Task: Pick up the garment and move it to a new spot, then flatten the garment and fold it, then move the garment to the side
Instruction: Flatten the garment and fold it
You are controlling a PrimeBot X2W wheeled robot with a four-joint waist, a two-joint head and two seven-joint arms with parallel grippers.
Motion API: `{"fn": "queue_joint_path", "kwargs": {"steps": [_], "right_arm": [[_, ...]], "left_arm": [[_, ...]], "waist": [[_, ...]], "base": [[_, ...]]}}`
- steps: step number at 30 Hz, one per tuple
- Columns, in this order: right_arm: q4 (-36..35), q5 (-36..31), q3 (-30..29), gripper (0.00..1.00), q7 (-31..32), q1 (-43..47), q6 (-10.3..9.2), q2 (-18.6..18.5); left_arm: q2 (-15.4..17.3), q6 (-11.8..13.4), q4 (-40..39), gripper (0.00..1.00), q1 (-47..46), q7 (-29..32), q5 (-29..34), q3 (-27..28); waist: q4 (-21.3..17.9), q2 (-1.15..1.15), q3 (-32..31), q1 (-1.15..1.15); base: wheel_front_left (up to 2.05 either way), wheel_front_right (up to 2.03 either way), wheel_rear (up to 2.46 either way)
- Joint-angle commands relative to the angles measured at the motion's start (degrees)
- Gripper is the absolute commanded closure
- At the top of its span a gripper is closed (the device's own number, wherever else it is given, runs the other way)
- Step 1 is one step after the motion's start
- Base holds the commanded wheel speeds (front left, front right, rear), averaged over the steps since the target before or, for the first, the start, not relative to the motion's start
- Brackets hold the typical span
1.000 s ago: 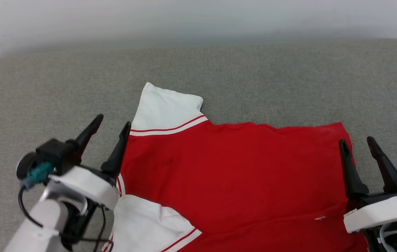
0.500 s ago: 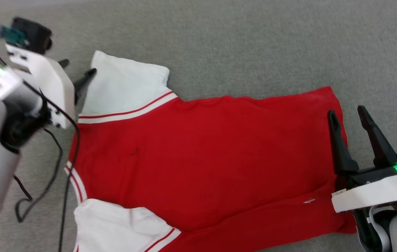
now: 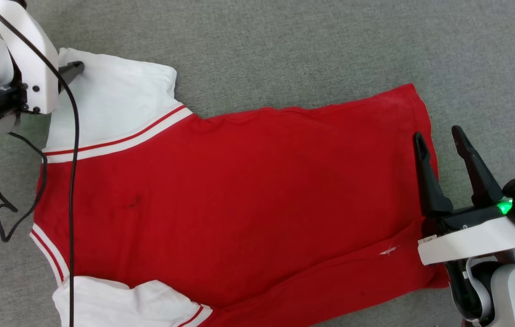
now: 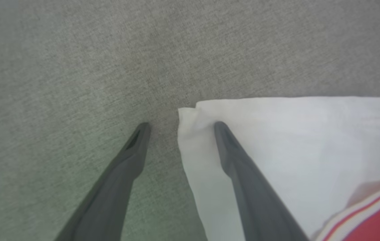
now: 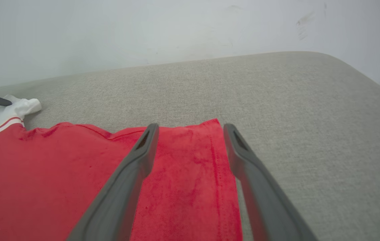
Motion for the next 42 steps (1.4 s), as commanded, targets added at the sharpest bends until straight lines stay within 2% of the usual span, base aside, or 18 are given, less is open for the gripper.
{"fn": "queue_joint_path", "kwargs": {"steps": [1, 2, 3, 4, 5, 13, 19, 25, 29, 30, 38, 42], "right_arm": [[0.21, -0.29, -0.21, 0.00, -0.56, -0.80, -0.05, 0.37], [0.34, -0.28, -0.22, 0.00, -0.63, -0.78, -0.05, 0.46], [0.47, -0.31, -0.22, 0.00, -0.68, -0.82, -0.05, 0.50], [0.57, -0.33, -0.16, 0.00, -0.79, -0.81, -0.05, 0.56], [0.96, -0.48, -0.10, 0.00, -0.82, -0.62, -0.05, 0.70], [0.89, -1.44, -1.08, 0.00, 1.49, -0.40, -0.05, -0.43], [0.98, -2.11, -1.89, 0.00, 7.36, 0.61, -0.05, -3.52], [0.78, -1.92, -3.18, 0.00, 19.40, -0.73, -0.05, -8.04], [1.02, -0.29, -3.95, 0.00, 29.67, -3.20, -0.06, -11.59], [1.02, -0.29, -3.95, 0.00, 29.67, -3.20, -0.06, -11.59], [5.57, 3.06, -4.23, 0.00, 49.19, -12.06, -0.06, -17.51], [8.86, 3.13, -2.86, 0.00, 55.07, -16.47, -0.06, -18.70]], "left_arm": [[0.00, 0.05, 0.96, 0.00, -0.33, 0.98, 0.22, -0.71], [0.09, 0.05, 1.62, 0.00, -0.20, 1.87, 0.28, -1.29], [0.08, 0.05, 2.15, 0.34, 0.24, 2.80, -0.10, -1.78], [-0.11, 0.04, 2.56, 0.80, 0.85, 3.56, -0.85, -2.15], [-0.89, 0.03, 2.85, 1.00, 2.67, 5.00, -3.16, -2.65], [-0.65, 0.02, 0.60, 1.00, 3.72, -2.22, -4.96, -2.69], [-0.18, 0.02, -3.08, 1.00, 5.94, -8.11, -6.29, -2.86], [1.59, 0.06, -10.16, 1.00, 10.14, -10.54, -7.13, -3.45], [3.41, 1.23, -17.24, 1.00, 13.74, -11.20, -6.86, -3.47], [3.41, 1.23, -17.24, 1.00, 13.74, -11.20, -6.86, -3.47], [6.02, 5.12, -32.33, 1.00, 19.87, -11.41, -6.36, -3.49], [6.78, 6.23, -37.66, 1.00, 21.37, -11.43, -5.78, -3.71]], "waist": [[-0.42, 0.00, 0.37, -0.01], [-0.51, 0.00, 0.46, -0.01], [-0.60, 0.00, 0.52, -0.01], [-0.66, 0.00, 0.54, -0.01], [-0.52, 0.00, 0.29, -0.01], [1.53, 0.00, -3.29, -0.01], [4.15, 0.00, -7.73, -0.01], [6.85, 0.00, -11.09, -0.01], [8.64, 0.00, -11.88, -0.01], [8.64, 0.00, -11.88, -0.01], [11.90, 0.00, -9.89, -0.01], [13.36, 0.00, -8.34, -0.01]], "base": [[0.00, 0.00, 0.00], [0.00, 0.00, 0.00], [0.00, 0.00, 0.00], [0.00, 0.00, 0.00], [0.00, 0.00, 0.00], [0.00, 0.00, 0.00], [0.00, 0.00, 0.00], [0.00, 0.00, 0.00], [0.00, 0.00, 0.00], [0.00, 0.00, 0.00], [0.00, 0.00, 0.00], [0.00, 0.00, 0.00]]}}
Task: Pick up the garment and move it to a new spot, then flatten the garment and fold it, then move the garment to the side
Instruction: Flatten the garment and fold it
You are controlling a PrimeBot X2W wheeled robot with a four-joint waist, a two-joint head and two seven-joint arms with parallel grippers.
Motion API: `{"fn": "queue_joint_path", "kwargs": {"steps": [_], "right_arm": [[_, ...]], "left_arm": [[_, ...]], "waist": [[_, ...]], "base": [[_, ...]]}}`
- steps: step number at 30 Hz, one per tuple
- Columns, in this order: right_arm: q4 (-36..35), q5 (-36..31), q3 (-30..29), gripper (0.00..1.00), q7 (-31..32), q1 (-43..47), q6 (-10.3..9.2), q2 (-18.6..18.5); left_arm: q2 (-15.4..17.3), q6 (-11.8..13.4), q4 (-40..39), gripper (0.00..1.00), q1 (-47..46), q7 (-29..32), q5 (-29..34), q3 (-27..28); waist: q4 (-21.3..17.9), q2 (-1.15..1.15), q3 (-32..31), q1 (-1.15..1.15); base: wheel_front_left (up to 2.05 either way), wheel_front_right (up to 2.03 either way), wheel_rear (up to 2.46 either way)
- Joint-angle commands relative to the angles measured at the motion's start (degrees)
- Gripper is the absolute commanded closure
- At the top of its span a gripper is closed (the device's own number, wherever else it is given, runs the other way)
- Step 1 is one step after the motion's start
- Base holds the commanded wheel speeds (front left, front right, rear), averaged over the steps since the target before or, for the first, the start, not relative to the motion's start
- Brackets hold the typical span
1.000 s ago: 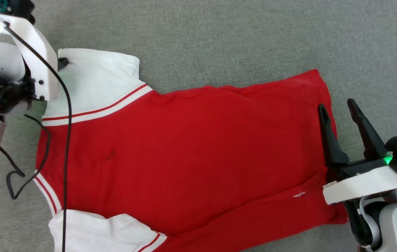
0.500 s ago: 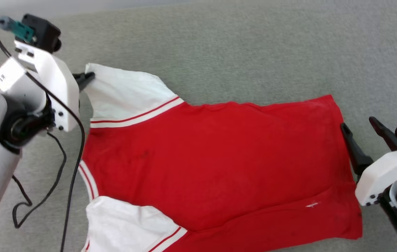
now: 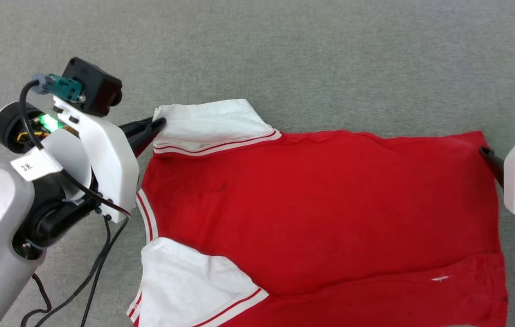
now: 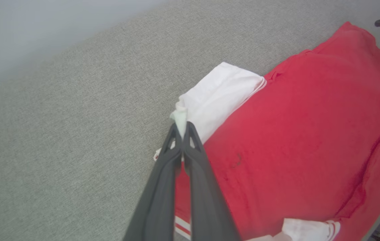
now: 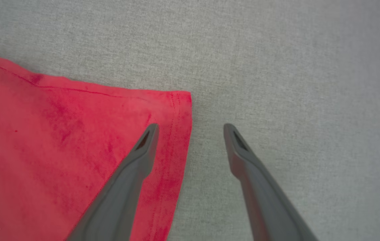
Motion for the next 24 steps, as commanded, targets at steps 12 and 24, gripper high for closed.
{"fn": "queue_joint_path", "kwargs": {"steps": [12, 24], "right_arm": [[8.79, -1.10, 3.68, 0.00, 3.84, -4.79, -0.07, -1.64], [16.53, -0.15, 7.67, 1.00, -3.89, -3.59, -0.06, -1.50]], "left_arm": [[-0.60, 1.32, -6.65, 1.00, 1.11, -0.22, 1.46, -1.12], [-1.43, 1.76, -5.31, 1.00, 2.54, -1.36, 1.01, -1.77]], "waist": [[4.14, 0.00, 3.07, 0.00], [5.07, 0.00, 2.91, 0.00]], "base": [[0.00, 0.00, 0.00], [0.00, 0.00, 0.00]]}}
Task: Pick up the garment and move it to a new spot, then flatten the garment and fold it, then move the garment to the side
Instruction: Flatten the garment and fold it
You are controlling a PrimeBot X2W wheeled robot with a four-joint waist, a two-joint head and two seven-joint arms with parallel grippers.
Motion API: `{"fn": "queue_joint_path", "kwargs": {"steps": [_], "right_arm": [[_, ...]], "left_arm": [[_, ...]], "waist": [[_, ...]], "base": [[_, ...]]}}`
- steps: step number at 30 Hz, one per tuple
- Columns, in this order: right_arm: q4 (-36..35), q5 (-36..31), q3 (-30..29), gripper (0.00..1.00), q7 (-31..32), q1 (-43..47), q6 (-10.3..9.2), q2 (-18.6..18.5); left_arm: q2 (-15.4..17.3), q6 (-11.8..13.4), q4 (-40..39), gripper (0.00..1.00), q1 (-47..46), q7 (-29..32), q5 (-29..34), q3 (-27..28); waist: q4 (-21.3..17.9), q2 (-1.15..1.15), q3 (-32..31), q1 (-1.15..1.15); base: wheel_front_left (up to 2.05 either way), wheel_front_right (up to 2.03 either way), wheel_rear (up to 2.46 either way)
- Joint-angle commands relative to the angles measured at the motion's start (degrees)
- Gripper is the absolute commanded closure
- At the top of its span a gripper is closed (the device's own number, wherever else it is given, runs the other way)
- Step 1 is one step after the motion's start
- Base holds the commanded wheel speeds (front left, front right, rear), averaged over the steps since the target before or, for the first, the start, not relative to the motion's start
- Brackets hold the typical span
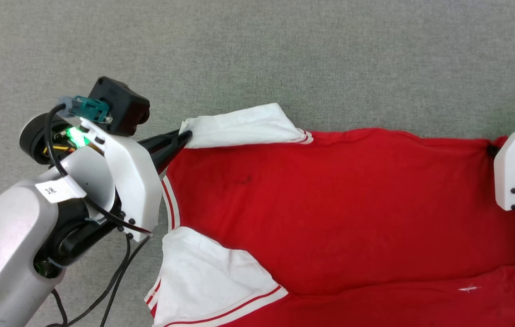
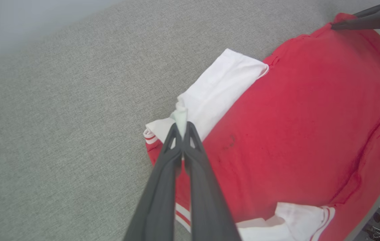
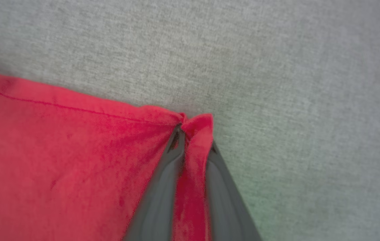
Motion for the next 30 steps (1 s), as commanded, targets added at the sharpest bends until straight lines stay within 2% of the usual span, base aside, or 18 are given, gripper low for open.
{"fn": "queue_joint_path", "kwargs": {"steps": [1, 7, 17, 25, 30], "right_arm": [[2.45, -0.34, 0.41, 1.00, -1.20, 0.82, -0.05, 0.83], [5.21, 1.04, -1.58, 1.00, -8.93, 0.88, -0.07, 1.91], [5.26, 4.14, -4.75, 1.00, -20.94, 3.91, -0.07, 2.73], [2.68, 8.53, -5.99, 1.00, -27.01, 11.08, -0.07, 2.97], [0.67, 11.36, -7.22, 1.00, -28.29, 16.42, -0.06, 3.38]], "left_arm": [[-0.33, 0.34, 0.43, 1.00, 0.94, -0.50, -0.29, 0.13], [-0.65, 1.04, 2.20, 1.00, 2.87, -2.93, -0.77, 0.96], [0.12, 3.05, 1.82, 1.00, 8.19, -5.69, -2.30, 1.85], [0.35, 4.96, -0.20, 1.00, 14.54, -7.58, -3.23, 1.09], [0.90, 6.28, -1.12, 1.00, 19.77, -8.79, -4.19, 0.60]], "waist": [[-0.12, 0.00, -0.69, 0.01], [-0.60, 0.00, -4.06, 0.01], [-0.94, 0.00, -10.06, 0.01], [0.14, 0.00, -14.26, 0.01], [0.60, 0.00, -16.19, 0.01]], "base": [[0.00, 0.00, 0.00], [0.00, 0.00, 0.00], [0.00, 0.00, 0.00], [0.00, 0.00, 0.00], [0.00, 0.00, 0.00]]}}
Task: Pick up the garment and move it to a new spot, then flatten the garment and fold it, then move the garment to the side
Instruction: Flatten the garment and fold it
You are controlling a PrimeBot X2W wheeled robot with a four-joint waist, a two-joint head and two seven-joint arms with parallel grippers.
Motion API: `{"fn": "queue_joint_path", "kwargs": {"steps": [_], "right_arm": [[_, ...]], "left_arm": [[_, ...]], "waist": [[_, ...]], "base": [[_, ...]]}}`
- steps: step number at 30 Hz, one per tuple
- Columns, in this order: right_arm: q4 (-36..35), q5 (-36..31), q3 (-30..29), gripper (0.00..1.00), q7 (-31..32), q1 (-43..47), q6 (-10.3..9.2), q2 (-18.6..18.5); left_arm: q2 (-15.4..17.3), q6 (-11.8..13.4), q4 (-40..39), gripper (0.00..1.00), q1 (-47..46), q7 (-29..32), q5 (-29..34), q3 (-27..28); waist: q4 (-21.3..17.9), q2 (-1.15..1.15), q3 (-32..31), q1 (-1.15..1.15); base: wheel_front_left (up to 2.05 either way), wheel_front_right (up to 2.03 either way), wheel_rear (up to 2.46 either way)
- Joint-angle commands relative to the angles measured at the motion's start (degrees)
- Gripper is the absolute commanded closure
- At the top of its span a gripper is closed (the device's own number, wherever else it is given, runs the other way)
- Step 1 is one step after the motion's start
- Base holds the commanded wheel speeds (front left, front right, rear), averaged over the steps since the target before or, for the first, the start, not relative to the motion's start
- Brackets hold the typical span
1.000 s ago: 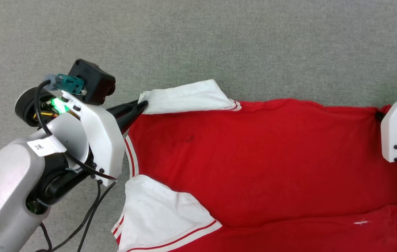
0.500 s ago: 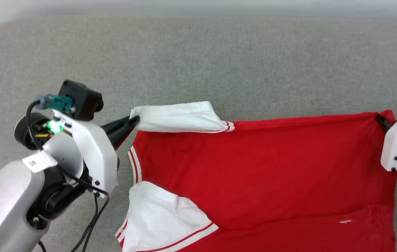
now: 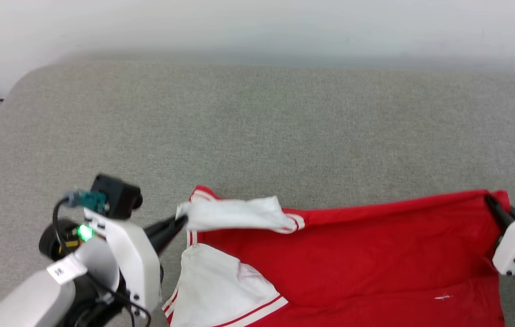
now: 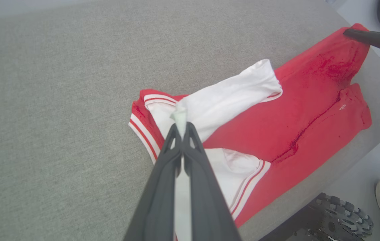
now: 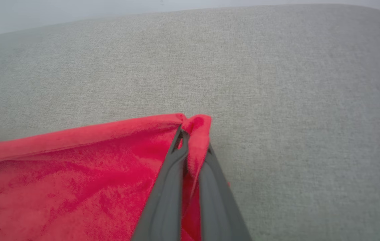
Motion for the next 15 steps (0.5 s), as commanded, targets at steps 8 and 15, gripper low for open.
{"fn": "queue_joint_path", "kwargs": {"steps": [8, 15], "right_arm": [[-4.02, 4.94, -0.42, 1.00, 0.19, 8.87, -0.06, -0.79], [-6.92, 8.61, 1.75, 1.00, 2.19, 15.36, -0.06, -2.92]], "left_arm": [[0.15, 1.54, -0.14, 1.00, 9.28, -3.21, -2.29, -0.89], [0.30, 2.38, 1.16, 1.00, 15.28, -5.14, -3.92, -1.65]], "waist": [[0.39, 0.00, -2.55, 0.00], [0.22, 0.00, -3.60, 0.00]], "base": [[0.00, 0.00, 0.00], [0.00, 0.00, 0.00]]}}
